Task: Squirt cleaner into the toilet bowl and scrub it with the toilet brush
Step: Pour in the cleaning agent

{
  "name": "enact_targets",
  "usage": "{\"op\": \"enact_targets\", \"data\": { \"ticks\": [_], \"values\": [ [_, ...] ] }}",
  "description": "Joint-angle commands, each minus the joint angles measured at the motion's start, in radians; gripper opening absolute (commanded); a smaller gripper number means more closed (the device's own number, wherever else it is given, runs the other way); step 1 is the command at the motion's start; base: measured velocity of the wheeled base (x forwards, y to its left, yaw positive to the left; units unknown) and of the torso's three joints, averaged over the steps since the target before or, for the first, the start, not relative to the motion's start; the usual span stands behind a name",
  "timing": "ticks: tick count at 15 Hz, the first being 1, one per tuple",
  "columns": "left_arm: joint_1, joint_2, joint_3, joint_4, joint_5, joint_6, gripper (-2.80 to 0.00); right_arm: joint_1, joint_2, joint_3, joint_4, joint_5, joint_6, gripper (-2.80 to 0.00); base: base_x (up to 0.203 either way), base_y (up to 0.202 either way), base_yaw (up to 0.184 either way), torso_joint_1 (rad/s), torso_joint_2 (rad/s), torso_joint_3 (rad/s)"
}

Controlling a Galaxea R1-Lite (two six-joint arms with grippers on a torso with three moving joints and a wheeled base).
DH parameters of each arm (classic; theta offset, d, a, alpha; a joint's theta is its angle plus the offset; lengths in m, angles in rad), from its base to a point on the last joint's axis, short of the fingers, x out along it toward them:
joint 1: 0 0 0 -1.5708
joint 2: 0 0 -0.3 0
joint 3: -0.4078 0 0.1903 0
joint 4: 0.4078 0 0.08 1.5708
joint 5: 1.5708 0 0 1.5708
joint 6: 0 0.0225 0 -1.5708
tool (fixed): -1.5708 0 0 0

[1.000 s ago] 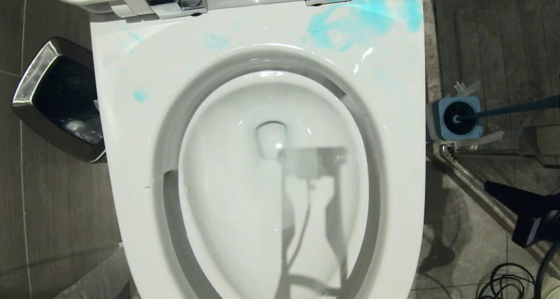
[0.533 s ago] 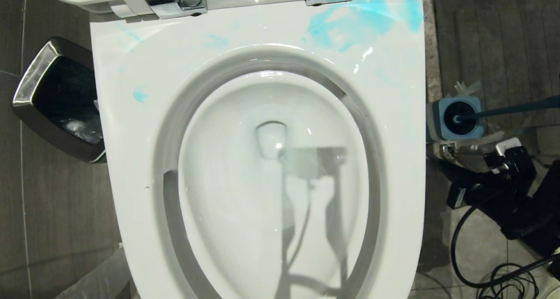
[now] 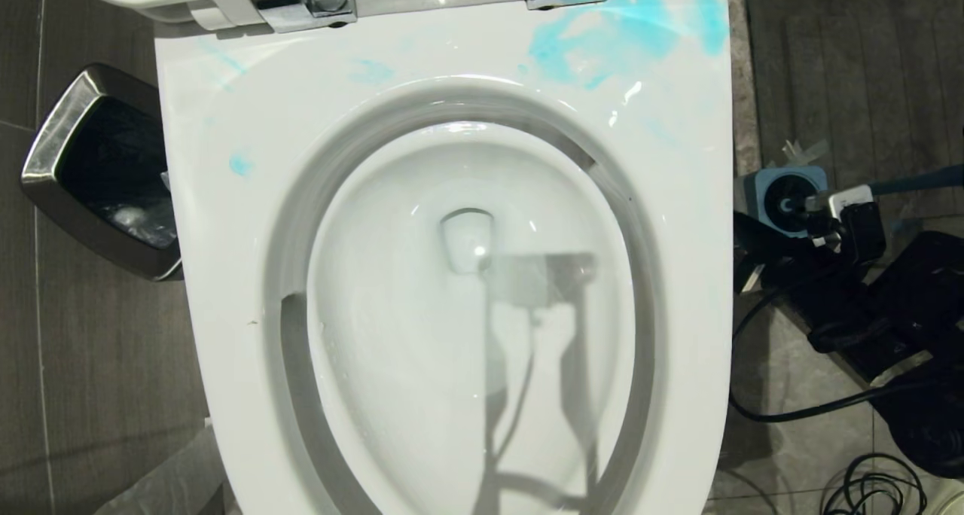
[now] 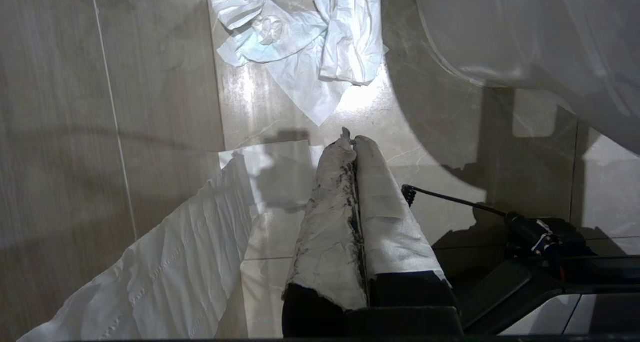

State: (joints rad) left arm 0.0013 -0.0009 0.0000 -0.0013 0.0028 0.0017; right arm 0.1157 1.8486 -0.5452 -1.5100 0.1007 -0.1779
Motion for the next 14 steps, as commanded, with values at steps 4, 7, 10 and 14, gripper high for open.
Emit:
{"op": "enact_targets", "data": {
  "ticks": [4,7,10,14],
  "values": [
    [0.0,0.001,0.0,0.0,0.0,0.0,-2.8,0.036,0.004,-0.012,-0.013,0.006,-0.018,-2.8,0.0,0.0,0.0,0.0,0.0,0.0],
    [0.0,0.001,0.0,0.0,0.0,0.0,-2.8,0.039,0.025,-0.027,-0.013,0.009,-0.018,-2.8,0.0,0.0,0.0,0.0,0.0,0.0],
    [0.0,0.001,0.0,0.0,0.0,0.0,-2.8,0.038,0.07,-0.047,-0.019,0.008,-0.059,-2.8,0.0,0.0,0.0,0.0,0.0,0.0],
    [0.0,0.001,0.0,0.0,0.0,0.0,-2.8,0.039,0.16,-0.124,-0.02,0.005,-0.077,0.0,0.0,0.0,0.0,0.0,0.0,0.0]
  ]
}}
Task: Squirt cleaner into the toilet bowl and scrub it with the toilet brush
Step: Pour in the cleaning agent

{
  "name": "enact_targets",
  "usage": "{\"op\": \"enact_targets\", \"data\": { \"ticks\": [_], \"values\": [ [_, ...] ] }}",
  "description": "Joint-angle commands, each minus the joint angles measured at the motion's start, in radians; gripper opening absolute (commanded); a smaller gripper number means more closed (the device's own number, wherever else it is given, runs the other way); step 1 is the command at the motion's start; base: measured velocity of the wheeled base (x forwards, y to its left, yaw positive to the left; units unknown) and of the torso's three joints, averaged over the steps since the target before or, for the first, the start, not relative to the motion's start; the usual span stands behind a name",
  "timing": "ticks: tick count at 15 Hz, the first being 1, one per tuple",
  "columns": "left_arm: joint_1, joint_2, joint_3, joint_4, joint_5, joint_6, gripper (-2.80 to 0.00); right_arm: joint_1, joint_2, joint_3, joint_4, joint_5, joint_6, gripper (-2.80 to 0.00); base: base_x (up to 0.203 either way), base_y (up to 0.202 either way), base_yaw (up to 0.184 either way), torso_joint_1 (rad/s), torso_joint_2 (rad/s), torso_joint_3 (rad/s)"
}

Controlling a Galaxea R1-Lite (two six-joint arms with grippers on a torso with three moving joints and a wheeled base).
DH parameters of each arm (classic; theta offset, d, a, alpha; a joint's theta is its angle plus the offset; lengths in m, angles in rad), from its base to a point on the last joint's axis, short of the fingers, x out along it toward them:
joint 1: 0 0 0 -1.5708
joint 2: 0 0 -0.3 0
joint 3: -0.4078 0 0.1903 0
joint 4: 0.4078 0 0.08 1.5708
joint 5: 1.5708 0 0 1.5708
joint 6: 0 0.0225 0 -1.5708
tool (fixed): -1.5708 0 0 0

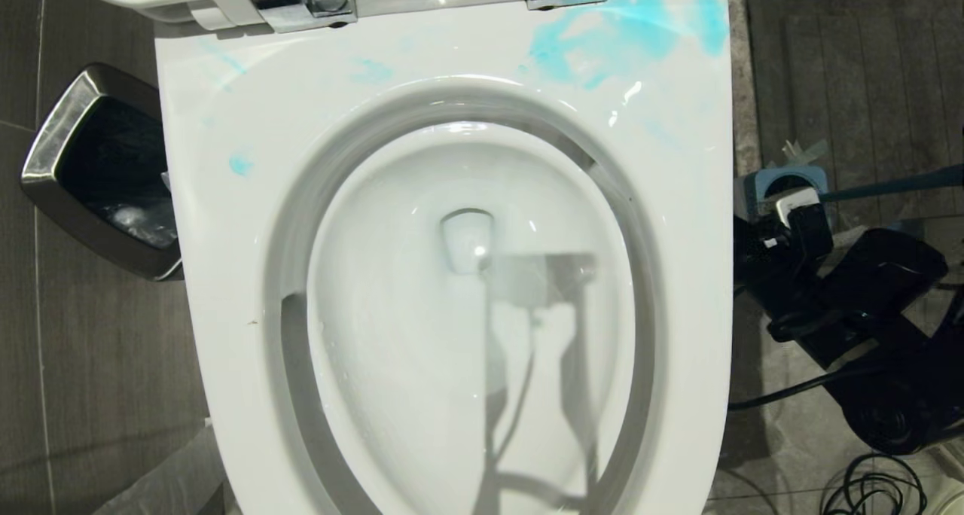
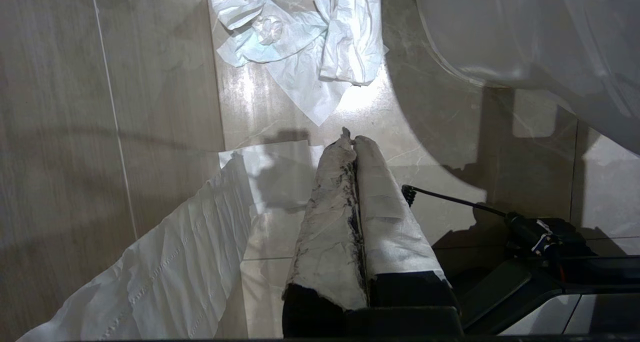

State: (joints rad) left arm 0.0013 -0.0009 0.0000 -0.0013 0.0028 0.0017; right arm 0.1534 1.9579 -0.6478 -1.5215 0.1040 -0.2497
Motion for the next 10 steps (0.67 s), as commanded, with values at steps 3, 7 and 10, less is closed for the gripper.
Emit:
{"op": "enact_targets", "data": {
  "ticks": [3,7,10],
  "values": [
    [0.0,0.001,0.0,-0.001,0.0,0.0,-2.8,0.0,0.111,-0.128,-0.009,0.001,-0.012,0.0,0.0,0.0,0.0,0.0,0.0,0.0],
    [0.0,0.001,0.0,0.0,0.0,0.0,-2.8,0.0,0.178,-0.291,-0.009,0.0,-0.019,0.0,0.0,0.0,0.0,0.0,0.0,0.0],
    [0.0,0.001,0.0,0.0,0.0,0.0,-2.8,0.0,0.194,-0.364,-0.009,0.0,-0.044,0.0,0.0,0.0,0.0,0.0,0.0,0.0]
  ]
}}
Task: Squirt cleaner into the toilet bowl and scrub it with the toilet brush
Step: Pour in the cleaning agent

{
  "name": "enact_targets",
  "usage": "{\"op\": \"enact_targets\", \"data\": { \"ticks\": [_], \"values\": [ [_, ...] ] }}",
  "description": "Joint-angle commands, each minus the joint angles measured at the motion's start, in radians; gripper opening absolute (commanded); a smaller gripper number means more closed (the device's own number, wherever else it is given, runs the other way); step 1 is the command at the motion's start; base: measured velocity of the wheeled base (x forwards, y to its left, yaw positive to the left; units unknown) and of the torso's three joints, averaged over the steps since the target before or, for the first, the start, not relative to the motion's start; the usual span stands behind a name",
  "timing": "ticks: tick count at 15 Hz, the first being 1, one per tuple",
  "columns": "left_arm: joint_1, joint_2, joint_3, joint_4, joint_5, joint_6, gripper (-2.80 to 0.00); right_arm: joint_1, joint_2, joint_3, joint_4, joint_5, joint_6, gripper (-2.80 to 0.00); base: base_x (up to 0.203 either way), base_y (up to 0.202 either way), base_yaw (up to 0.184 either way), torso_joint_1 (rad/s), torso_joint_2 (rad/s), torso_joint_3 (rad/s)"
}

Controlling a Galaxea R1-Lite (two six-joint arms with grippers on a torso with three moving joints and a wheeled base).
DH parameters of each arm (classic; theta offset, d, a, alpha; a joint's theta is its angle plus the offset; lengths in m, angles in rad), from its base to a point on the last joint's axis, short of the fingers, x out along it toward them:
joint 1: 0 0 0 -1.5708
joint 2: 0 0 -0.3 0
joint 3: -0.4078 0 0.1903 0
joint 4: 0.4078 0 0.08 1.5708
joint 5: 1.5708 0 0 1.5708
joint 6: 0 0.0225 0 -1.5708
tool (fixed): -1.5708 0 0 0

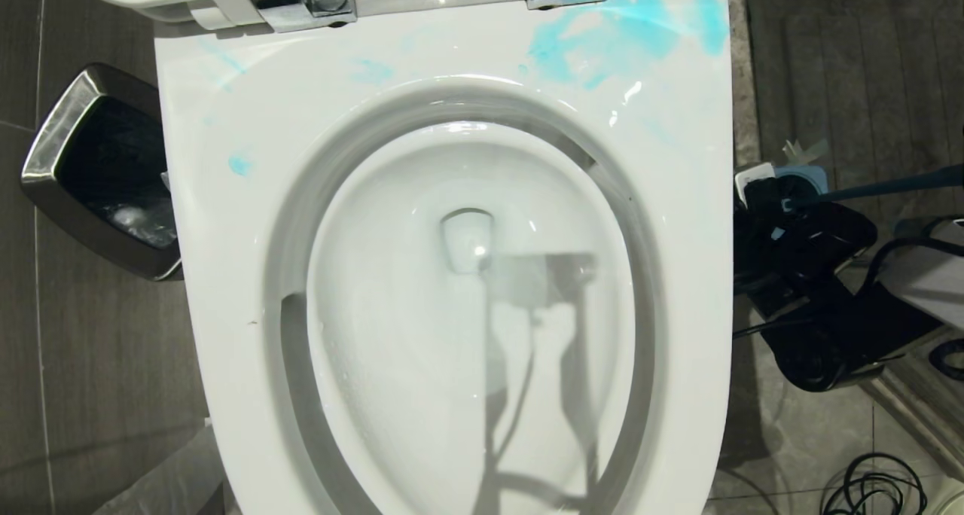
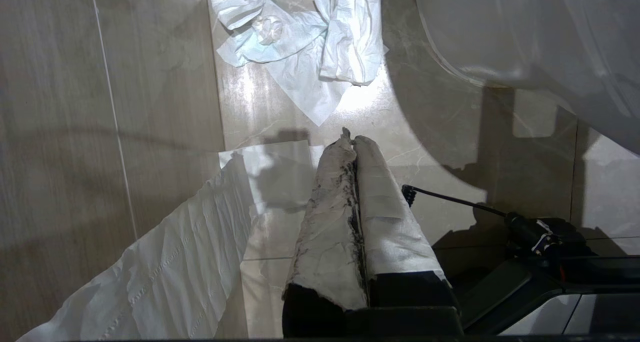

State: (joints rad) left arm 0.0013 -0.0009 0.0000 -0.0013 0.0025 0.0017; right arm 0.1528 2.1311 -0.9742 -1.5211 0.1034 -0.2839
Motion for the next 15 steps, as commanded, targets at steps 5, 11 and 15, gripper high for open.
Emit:
{"op": "enact_targets", "data": {
  "ticks": [5,11,15],
  "values": [
    [0.0,0.001,0.0,0.0,0.001,0.0,-2.8,0.001,0.064,-0.141,-0.009,0.002,-0.03,0.0,0.0,0.0,0.0,0.0,0.0,0.0],
    [0.001,0.001,0.0,0.0,0.001,0.0,-2.8,0.002,0.174,-0.342,-0.009,0.01,-0.052,0.0,0.0,0.0,0.0,0.0,0.0,0.0],
    [0.0,0.001,0.0,0.0,0.001,0.0,-2.8,0.008,0.247,-0.483,-0.009,0.015,-0.062,0.0,0.0,0.0,0.0,0.0,0.0,0.0]
  ]
}}
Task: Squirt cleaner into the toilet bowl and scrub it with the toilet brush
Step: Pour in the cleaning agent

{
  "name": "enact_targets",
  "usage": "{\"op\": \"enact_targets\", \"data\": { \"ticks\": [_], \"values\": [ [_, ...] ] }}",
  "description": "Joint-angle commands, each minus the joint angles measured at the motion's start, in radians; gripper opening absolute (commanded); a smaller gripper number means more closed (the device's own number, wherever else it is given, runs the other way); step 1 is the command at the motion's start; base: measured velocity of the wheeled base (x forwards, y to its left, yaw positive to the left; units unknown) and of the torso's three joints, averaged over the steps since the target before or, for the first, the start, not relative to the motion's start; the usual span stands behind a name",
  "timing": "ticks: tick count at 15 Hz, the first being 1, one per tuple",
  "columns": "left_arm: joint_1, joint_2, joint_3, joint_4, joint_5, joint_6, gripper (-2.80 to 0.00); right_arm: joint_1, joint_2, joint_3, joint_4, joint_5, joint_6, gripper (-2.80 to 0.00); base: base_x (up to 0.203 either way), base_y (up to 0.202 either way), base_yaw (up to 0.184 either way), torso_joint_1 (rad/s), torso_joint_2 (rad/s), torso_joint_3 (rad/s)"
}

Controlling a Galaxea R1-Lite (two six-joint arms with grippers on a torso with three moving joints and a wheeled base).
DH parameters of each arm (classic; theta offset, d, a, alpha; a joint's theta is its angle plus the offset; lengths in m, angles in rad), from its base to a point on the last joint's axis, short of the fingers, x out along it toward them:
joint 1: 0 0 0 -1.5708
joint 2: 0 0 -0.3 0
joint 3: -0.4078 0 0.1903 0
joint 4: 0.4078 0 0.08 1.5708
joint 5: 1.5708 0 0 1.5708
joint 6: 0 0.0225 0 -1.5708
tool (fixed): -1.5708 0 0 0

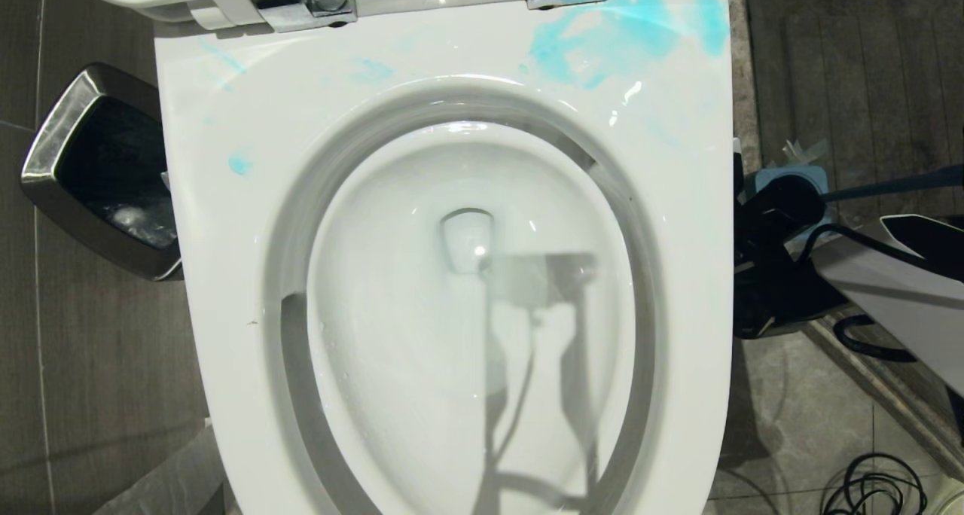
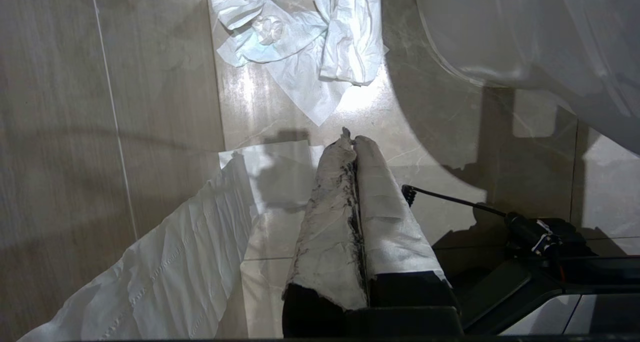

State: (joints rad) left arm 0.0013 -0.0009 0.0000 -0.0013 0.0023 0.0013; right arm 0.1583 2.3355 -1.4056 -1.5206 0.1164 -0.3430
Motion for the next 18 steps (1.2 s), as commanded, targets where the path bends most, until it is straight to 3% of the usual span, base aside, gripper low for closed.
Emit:
{"op": "enact_targets", "data": {
  "ticks": [1,6,11,15,18],
  "values": [
    [0.0,0.001,0.0,0.0,0.001,0.0,-2.8,0.003,0.056,-0.088,-0.009,0.006,-0.003,0.0,0.0,0.0,0.0,0.0,0.0,0.0],
    [0.0,0.001,0.0,0.0,0.001,0.0,-2.8,0.005,0.111,-0.25,-0.009,0.028,-0.013,0.0,0.0,0.0,0.0,0.0,0.0,0.0],
    [0.0,0.001,0.0,0.0,-0.001,0.0,-2.8,0.017,0.128,-0.263,-0.009,0.044,-0.015,0.0,0.0,0.0,0.0,0.0,0.0,0.0],
    [0.0,0.001,0.0,0.0,0.001,0.0,-2.8,0.017,0.17,-0.386,-0.009,0.05,-0.032,0.0,0.0,0.0,0.0,0.0,0.0,0.0],
    [0.0,0.001,0.0,-0.001,0.001,0.0,-2.8,0.017,0.181,-0.396,-0.009,0.051,-0.033,0.0,0.0,0.0,0.0,0.0,0.0,0.0]
  ]
}}
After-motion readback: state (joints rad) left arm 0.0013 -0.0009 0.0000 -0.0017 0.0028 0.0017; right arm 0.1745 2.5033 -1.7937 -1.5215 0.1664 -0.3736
